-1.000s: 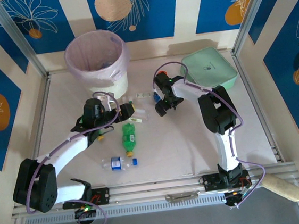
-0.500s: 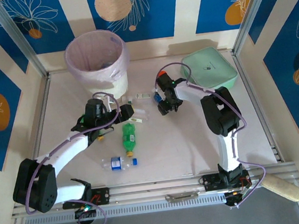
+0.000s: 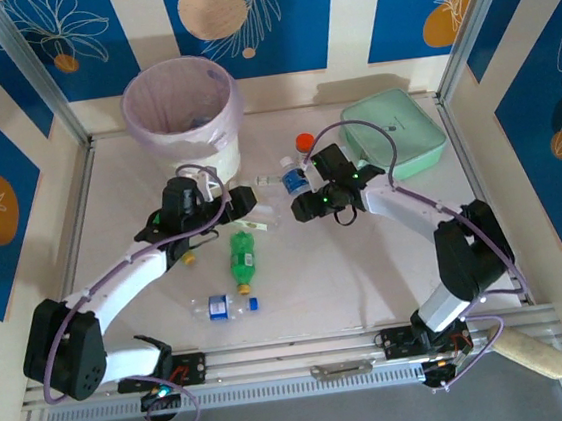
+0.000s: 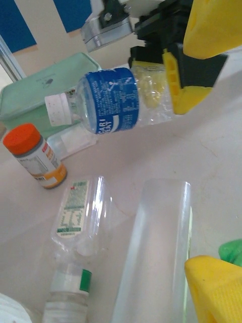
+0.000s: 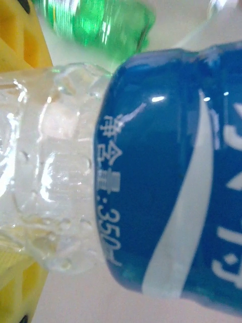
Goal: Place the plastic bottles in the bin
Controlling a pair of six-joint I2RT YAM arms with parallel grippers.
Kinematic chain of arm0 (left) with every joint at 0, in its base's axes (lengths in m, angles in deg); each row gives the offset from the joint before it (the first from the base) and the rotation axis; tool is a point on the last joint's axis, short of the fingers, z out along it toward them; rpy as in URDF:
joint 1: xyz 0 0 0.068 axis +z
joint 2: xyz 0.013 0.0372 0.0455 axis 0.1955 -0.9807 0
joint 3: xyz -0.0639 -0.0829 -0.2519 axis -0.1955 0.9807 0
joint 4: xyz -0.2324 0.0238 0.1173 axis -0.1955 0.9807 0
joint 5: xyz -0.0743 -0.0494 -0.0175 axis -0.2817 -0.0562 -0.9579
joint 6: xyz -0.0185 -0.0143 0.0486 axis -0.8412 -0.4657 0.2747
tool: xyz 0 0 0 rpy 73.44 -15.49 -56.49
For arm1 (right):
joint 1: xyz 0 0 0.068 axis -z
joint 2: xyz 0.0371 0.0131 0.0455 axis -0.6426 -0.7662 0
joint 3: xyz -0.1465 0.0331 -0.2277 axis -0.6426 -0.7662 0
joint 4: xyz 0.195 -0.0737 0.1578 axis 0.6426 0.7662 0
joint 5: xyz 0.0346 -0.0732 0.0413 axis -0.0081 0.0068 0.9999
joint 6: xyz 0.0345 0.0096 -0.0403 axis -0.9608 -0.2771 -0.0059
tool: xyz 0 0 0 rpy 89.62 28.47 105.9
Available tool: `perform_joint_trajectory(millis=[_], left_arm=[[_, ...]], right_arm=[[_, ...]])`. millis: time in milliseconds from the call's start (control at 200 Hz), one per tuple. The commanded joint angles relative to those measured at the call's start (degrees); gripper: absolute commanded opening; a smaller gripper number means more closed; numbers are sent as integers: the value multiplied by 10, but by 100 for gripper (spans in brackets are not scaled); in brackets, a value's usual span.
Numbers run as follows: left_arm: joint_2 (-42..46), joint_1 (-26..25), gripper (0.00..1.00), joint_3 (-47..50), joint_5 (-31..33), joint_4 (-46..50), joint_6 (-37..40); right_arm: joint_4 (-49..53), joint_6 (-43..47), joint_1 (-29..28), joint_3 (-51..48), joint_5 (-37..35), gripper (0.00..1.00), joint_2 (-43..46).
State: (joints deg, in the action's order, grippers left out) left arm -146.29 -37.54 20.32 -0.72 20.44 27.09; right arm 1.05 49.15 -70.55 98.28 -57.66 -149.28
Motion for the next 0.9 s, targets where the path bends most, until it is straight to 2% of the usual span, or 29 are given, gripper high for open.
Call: perform_joint_trajectory(millis=[0, 465, 695, 895], left_arm=[[14, -8, 100, -20, -2, -31, -31], [4, -19, 100, -22, -30, -90, -73], [-8, -20, 100, -21, -38, -103, -77], [-17, -20, 94, -19, -45, -120, -83]], right_arm=[[-71, -69, -11, -16, 89, 53, 29], [-135, -84, -86, 17, 124, 53, 22], [-172, -99, -95, 23, 186, 53, 16], [-185, -102, -106, 25, 205, 53, 13]])
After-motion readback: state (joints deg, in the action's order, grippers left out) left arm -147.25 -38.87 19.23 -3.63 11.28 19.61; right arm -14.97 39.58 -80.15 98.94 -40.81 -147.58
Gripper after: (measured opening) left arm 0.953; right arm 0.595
